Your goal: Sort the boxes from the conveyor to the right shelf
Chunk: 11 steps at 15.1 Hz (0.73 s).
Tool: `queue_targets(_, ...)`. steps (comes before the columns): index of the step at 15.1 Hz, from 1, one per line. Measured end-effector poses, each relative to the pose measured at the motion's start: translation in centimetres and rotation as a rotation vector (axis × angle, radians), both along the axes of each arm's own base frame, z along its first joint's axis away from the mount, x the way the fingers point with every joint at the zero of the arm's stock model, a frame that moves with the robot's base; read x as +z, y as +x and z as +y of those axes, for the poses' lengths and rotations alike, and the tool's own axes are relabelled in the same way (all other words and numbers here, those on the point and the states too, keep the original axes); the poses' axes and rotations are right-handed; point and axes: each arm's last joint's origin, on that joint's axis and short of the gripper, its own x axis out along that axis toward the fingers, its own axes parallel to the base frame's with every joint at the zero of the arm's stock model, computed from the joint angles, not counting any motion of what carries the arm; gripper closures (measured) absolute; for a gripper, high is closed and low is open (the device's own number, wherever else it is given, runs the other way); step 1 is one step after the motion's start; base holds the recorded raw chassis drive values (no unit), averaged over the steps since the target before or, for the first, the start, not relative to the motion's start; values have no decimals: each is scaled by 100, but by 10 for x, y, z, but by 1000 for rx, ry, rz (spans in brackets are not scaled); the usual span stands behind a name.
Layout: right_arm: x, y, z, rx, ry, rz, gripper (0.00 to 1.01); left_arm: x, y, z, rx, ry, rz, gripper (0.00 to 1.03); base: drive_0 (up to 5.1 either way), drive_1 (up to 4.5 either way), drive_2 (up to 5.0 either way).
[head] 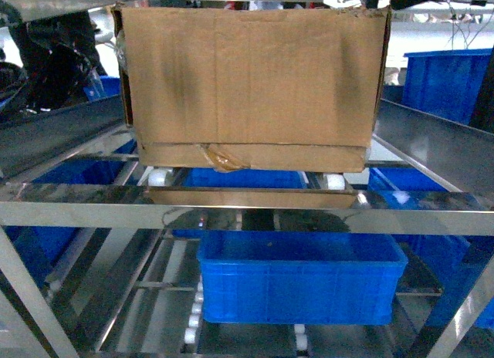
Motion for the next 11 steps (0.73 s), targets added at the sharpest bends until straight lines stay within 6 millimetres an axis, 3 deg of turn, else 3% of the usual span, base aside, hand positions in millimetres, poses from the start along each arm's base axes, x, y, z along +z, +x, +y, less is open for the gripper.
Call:
queue_targets(3, -2, -38, -26, -98, -32, 111, 3, -9, -38, 25, 31, -16, 74, 5, 0, 0, 0)
queue_targets(5, 1, -54, -29, -139, -77, 222, 3, -11, -51, 29, -5, -23, 154, 5, 0, 0, 0)
queue_targets(11, -8, -55, -23, -139, -154, 336, 3, -13, -52, 28, -25, -12, 177, 5, 0, 0, 0)
